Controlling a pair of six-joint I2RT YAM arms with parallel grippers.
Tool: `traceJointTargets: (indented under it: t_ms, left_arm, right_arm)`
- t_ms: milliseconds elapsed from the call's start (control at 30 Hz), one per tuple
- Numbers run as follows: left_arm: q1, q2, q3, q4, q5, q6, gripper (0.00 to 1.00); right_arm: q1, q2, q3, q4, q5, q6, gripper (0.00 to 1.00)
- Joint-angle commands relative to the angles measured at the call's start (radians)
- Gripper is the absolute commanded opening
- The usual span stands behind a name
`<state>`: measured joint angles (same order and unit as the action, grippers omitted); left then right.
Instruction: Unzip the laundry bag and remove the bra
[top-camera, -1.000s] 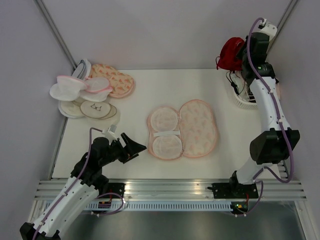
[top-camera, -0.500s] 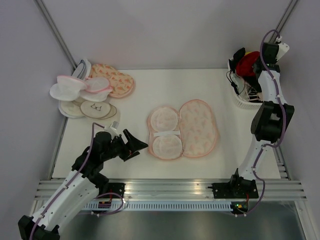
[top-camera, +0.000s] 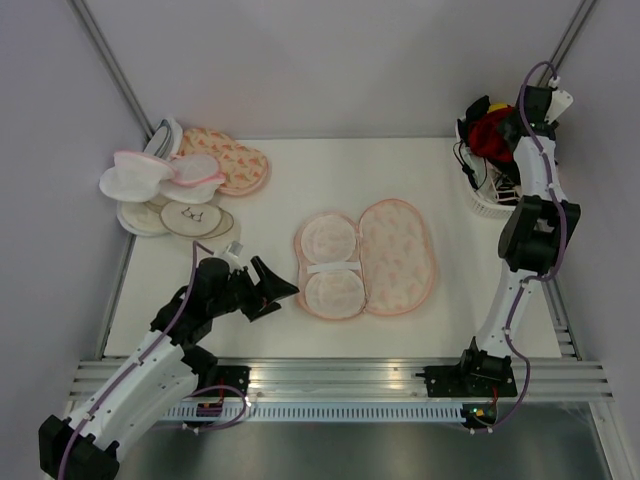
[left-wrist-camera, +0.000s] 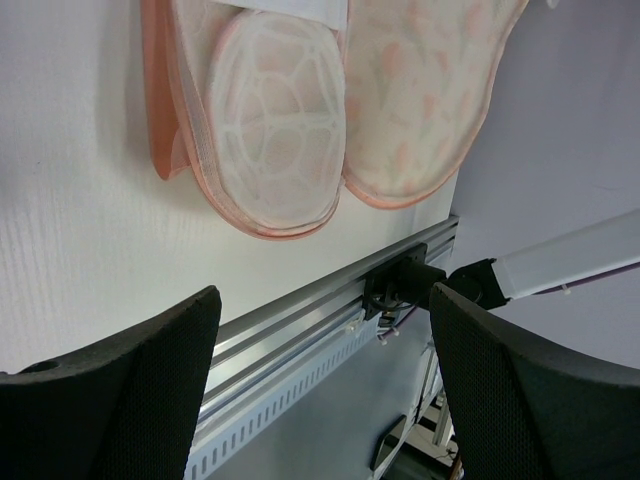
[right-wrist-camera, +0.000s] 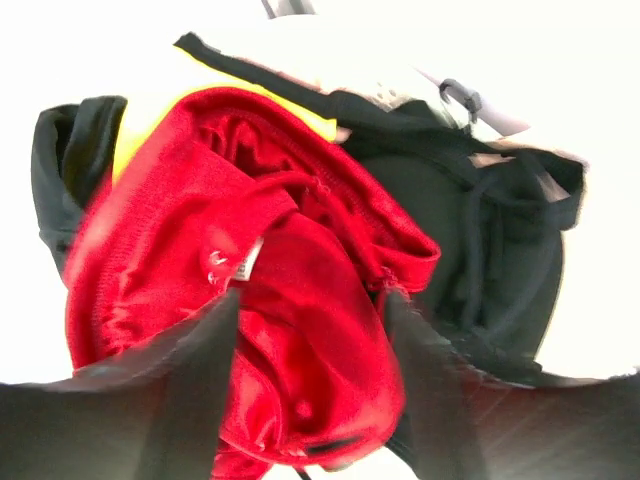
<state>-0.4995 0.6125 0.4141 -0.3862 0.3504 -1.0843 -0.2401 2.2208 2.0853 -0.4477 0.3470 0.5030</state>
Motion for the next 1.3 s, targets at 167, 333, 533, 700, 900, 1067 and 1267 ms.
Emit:
traceJointTargets:
  t_ms: [167, 333, 533, 700, 900, 1067, 1267]
  left_arm:
    - [-0.002, -0.053, 0.035, 0.055, 0.035, 0.009, 0.89]
    - [-0.002, -0.100, 0.029, 0.050, 0.035, 0.001, 0.89]
    - [-0.002, -0.143, 0.040, 0.046, 0.029, 0.015, 0.89]
    - [-0.002, -0.178, 0.061, 0.040, 0.039, 0.029, 0.93]
    - [-0.002, -0.235, 0.098, 0.003, 0.061, 0.076, 1.00]
    - [-0.002, -0.270, 0.106, -0.013, 0.044, 0.072, 1.00]
    - [-0.002, -0.295, 0.106, -0.034, 0.041, 0.063, 1.00]
  right_arm:
    - [-0.001, -0.255, 0.068, -0.220, 0.146, 0.006, 0.98]
    - [0.013, -0.464, -0.118, -0.237, 0.002, 0.017, 0.98]
    - [0.274, -0.777, -0.489, -0.175, -0.174, -0.116, 0.98]
    - [0.490, -1.024, -0.897, -0.134, -0.210, -0.034, 0.98]
    - [0.607, -1.253, -1.188, -0.091, -0.342, 0.038, 0.98]
    - [0.670, -1.360, -1.280, -0.091, -0.382, 0.081, 0.98]
    - [0.676, -1.446, -1.412, -0.066, -0.395, 0.132, 0.98]
